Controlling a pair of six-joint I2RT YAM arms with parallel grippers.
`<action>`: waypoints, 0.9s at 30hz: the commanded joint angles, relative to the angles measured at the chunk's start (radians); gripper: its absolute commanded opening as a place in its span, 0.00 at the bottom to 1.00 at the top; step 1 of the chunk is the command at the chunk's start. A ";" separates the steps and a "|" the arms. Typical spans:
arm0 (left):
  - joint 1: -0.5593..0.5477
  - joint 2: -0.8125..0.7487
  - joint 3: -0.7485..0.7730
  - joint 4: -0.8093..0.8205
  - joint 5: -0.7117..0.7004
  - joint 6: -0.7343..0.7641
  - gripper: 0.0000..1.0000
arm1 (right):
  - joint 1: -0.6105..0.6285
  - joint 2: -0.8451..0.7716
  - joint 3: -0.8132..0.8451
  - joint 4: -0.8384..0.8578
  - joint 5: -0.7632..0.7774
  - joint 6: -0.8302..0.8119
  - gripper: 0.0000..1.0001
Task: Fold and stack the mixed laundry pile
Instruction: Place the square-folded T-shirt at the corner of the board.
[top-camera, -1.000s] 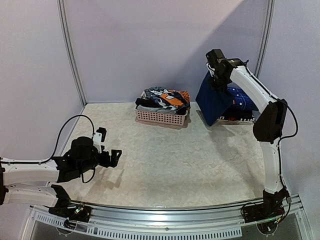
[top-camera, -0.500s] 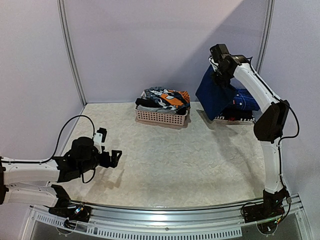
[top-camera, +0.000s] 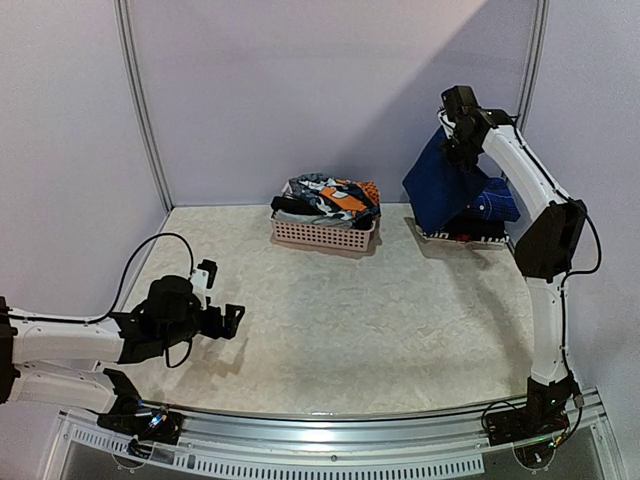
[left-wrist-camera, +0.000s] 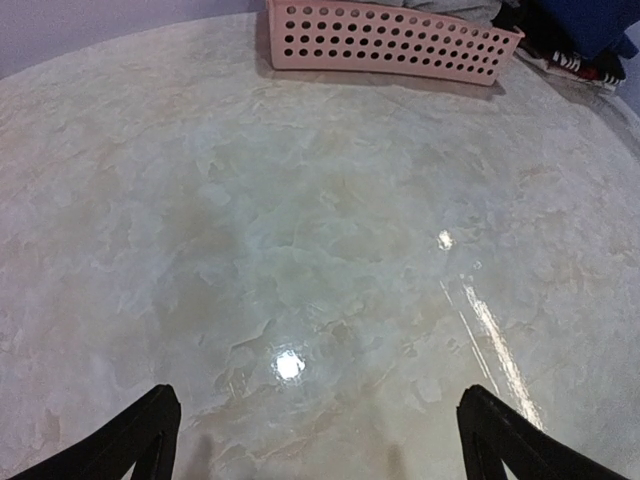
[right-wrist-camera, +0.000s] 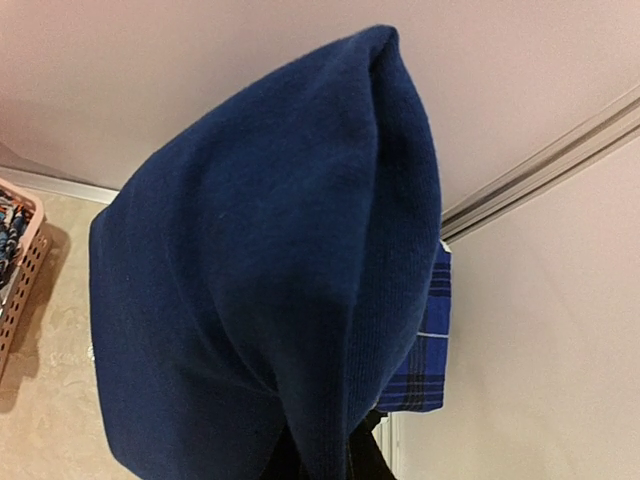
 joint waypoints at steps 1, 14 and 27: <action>-0.007 0.019 0.021 -0.001 0.009 0.011 0.98 | -0.052 -0.040 0.059 0.066 -0.014 -0.014 0.00; -0.007 0.069 0.046 0.010 0.022 0.014 0.98 | -0.172 0.039 0.059 0.169 -0.082 0.006 0.00; -0.007 0.094 0.057 0.010 0.024 0.011 0.97 | -0.269 0.195 0.056 0.272 -0.160 0.096 0.00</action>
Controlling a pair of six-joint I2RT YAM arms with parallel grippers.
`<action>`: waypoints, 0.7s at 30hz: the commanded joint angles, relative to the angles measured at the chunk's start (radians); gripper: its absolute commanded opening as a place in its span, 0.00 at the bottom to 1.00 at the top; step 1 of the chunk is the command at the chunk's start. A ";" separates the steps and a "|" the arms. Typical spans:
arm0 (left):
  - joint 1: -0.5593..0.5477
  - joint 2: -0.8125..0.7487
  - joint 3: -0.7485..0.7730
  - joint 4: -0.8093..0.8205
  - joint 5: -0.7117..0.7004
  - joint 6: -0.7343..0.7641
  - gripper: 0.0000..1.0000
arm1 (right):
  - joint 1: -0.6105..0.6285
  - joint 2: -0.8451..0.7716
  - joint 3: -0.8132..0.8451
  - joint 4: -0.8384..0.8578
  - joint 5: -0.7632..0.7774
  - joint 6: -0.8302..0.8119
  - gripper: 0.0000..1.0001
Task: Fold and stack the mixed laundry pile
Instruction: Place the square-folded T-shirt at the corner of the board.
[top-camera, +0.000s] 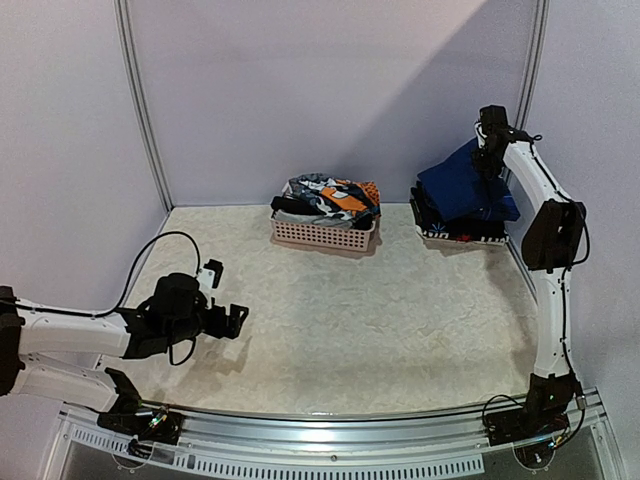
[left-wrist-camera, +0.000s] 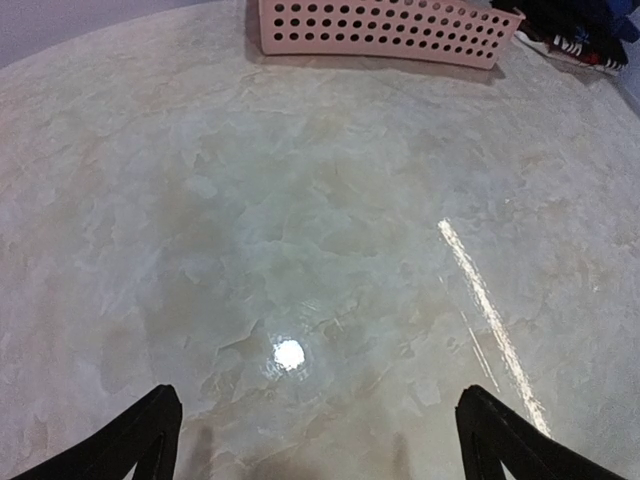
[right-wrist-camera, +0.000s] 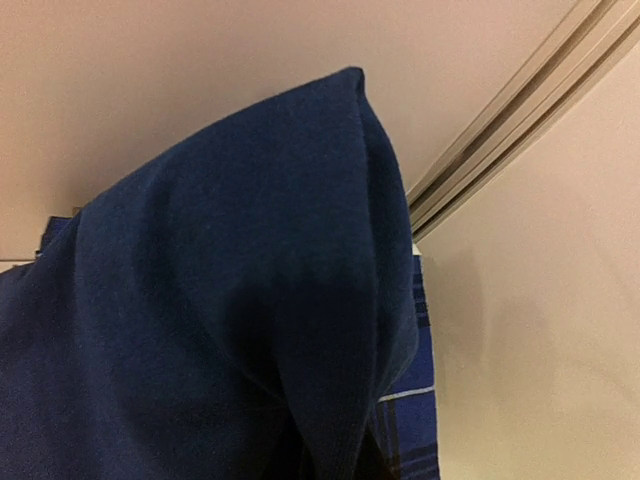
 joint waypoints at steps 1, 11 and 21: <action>-0.007 0.028 0.024 0.009 0.007 0.009 0.97 | -0.029 0.049 0.020 0.082 -0.017 0.059 0.00; -0.007 0.055 0.030 0.018 0.010 0.010 0.97 | -0.085 0.095 0.012 0.061 0.080 0.154 0.00; -0.007 0.067 0.023 0.030 0.018 0.011 0.96 | -0.123 0.115 -0.034 0.060 0.032 0.232 0.00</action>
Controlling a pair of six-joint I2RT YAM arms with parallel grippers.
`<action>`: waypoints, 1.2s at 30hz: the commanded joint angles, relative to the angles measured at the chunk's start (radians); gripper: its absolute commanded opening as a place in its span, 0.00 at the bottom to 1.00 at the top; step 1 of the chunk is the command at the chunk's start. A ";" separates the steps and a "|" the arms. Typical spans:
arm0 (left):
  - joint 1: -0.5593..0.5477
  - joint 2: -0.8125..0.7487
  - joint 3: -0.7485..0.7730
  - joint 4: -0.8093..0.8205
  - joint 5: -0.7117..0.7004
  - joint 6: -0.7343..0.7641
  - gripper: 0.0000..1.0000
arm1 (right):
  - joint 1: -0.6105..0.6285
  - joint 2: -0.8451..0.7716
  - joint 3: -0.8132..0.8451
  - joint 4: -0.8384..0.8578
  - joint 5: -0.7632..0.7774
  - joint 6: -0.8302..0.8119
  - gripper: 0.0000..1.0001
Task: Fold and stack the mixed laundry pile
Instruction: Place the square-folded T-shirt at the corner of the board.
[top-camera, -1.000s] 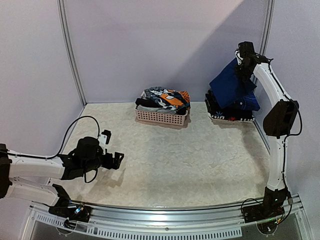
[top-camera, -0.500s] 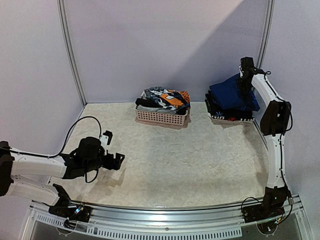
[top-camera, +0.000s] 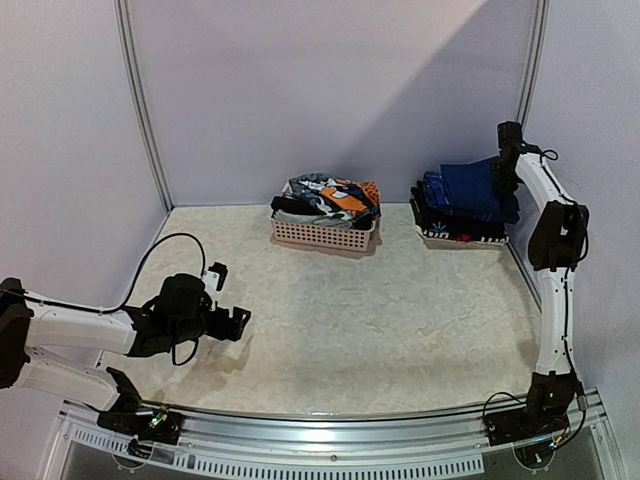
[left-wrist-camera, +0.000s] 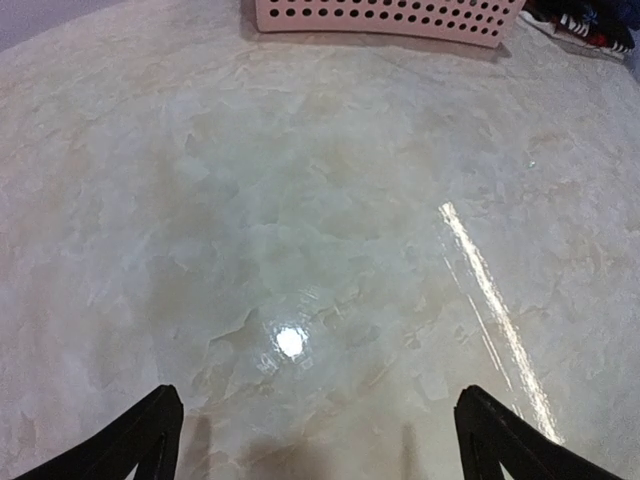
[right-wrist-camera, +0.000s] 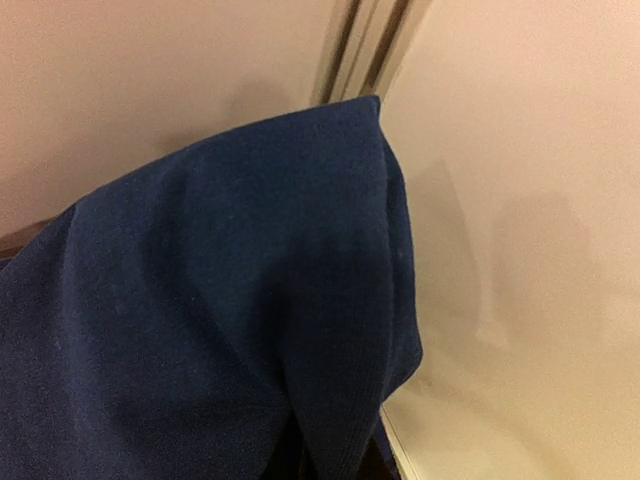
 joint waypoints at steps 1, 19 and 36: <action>-0.007 0.002 0.010 0.024 0.009 0.010 0.96 | -0.010 0.044 -0.013 0.022 -0.016 0.051 0.00; -0.007 -0.073 -0.028 0.001 0.005 -0.002 0.96 | -0.010 -0.008 -0.067 0.062 -0.008 0.047 0.37; -0.007 -0.052 -0.017 0.007 0.002 0.003 0.96 | -0.006 -0.173 -0.143 0.051 -0.036 0.061 0.98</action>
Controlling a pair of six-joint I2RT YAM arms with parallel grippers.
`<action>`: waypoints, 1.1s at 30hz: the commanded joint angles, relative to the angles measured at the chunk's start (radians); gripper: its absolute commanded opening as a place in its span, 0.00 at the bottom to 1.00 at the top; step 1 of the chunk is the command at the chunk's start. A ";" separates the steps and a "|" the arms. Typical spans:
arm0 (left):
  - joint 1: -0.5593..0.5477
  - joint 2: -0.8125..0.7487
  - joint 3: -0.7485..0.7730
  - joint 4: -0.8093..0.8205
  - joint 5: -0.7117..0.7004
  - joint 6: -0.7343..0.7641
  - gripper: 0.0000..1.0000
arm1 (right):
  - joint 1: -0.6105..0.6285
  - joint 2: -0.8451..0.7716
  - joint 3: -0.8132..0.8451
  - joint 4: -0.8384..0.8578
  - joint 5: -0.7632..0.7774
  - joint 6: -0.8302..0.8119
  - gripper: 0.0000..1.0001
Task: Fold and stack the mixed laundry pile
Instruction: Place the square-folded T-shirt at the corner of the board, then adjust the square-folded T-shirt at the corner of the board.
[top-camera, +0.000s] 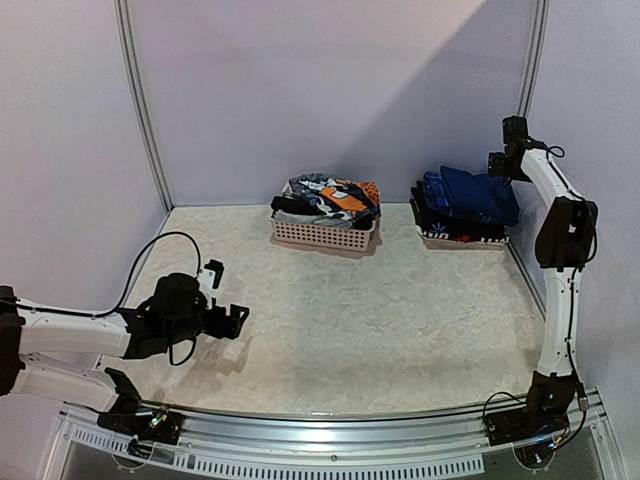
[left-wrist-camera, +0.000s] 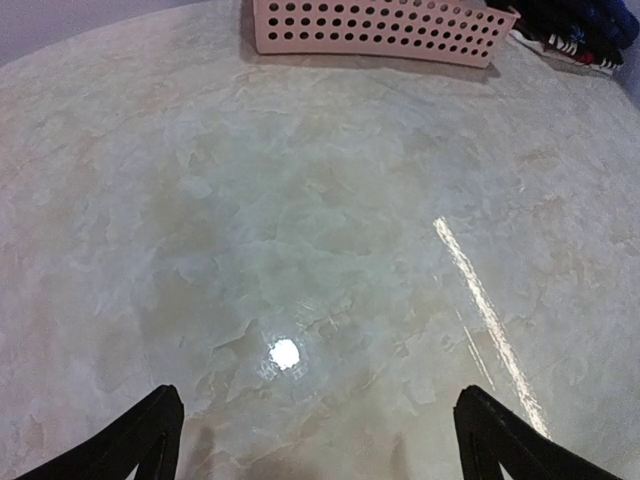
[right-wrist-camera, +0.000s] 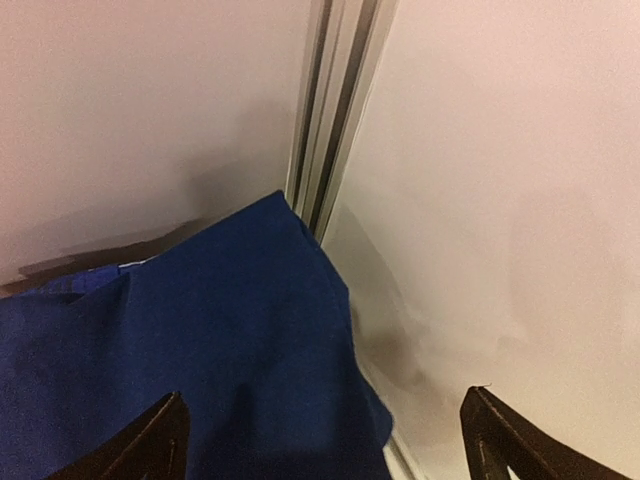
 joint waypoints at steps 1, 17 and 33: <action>-0.007 0.009 -0.004 0.011 0.000 0.003 0.96 | 0.006 -0.092 -0.044 0.005 -0.021 0.007 0.99; -0.007 0.026 0.000 0.020 0.000 0.008 0.96 | 0.058 -0.171 -0.071 -0.044 -0.079 -0.004 0.99; -0.007 0.049 0.016 0.023 0.012 0.006 0.96 | 0.215 -0.117 -0.116 -0.062 -0.206 -0.083 0.95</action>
